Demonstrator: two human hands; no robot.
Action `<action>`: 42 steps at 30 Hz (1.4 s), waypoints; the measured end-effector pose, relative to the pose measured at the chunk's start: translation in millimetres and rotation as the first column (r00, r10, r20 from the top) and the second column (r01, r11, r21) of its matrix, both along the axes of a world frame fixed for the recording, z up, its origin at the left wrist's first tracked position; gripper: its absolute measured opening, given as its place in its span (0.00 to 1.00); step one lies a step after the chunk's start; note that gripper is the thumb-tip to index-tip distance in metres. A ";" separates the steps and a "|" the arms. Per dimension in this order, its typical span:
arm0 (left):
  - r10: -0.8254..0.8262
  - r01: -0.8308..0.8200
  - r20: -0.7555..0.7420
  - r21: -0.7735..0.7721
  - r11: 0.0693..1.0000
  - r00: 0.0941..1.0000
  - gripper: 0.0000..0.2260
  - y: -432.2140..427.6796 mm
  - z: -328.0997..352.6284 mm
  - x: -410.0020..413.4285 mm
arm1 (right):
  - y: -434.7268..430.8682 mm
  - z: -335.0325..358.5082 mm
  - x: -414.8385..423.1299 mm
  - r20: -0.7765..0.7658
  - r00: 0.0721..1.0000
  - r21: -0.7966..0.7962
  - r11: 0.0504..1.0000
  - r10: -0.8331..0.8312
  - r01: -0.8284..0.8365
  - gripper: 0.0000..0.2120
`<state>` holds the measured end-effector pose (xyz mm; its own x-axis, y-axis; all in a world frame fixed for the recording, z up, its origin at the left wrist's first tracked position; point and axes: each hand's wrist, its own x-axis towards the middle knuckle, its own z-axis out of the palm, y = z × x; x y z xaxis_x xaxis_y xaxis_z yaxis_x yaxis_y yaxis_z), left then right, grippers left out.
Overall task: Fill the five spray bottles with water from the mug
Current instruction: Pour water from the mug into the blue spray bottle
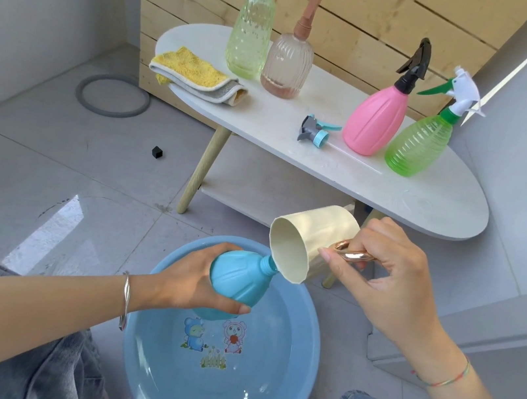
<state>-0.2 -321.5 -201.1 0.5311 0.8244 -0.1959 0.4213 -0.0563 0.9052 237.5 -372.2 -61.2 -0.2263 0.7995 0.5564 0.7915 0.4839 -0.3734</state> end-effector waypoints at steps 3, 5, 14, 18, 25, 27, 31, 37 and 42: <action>0.003 -0.003 -0.004 -0.001 1.000 1.000 0.33 -0.4 0.9 0.2 | -0.3 0.6 -0.6 0.007 1.000 0.010 1.000 0.002 -0.002 0.18; 0.002 -0.002 -0.010 0.000 1.000 1.000 0.34 -0.5 1.2 0.2 | -0.2 0.8 -1.4 0.012 1.000 0.013 1.000 0.006 -0.006 0.18; -0.001 0.001 0.003 -0.007 1.000 1.000 0.34 -0.6 0.6 0.1 | 0.6 -2.2 -1.2 0.003 1.000 -0.016 1.000 -0.012 0.012 0.19; 0.005 -0.005 0.021 -0.007 1.000 1.000 0.34 -0.8 1.7 0.1 | 3.9 -6.0 5.3 -0.254 0.955 -0.164 0.980 -0.151 0.112 0.18; 0.044 -0.044 0.014 -0.032 0.999 0.999 0.39 -1.8 3.0 -1.8 | 26.1 -60.8 45.3 -0.511 0.670 -0.571 0.795 -0.538 0.203 0.19; 0.055 -0.055 0.013 -0.039 0.998 0.998 0.36 -2.7 4.7 -1.9 | 22.5 -94.3 47.2 -0.411 0.681 -0.692 0.694 -0.606 0.200 0.18; 0.075 -0.074 0.016 -0.070 0.995 0.997 0.33 -4.7 7.7 -3.2 | 9.9 -158.8 33.2 -0.192 0.686 -0.874 0.440 -0.702 0.205 0.22; 0.067 -0.066 0.002 -0.084 0.994 0.998 0.30 -8.7 7.1 -6.3 | -19.1 -233.7 10.0 0.060 0.763 -0.923 0.254 -0.644 0.287 0.25; 0.071 -0.073 -0.019 -0.078 0.994 0.997 0.32 -7.8 2.5 -5.8 | -35.9 -262.4 1.0 0.144 0.767 -0.904 0.231 -0.625 0.359 0.18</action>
<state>-6.1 -329.2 -198.6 0.4669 0.8420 -0.2702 0.4367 0.0462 0.8984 238.5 -408.1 -323.6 0.4094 0.7409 -0.5324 0.5817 -0.6615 -0.4732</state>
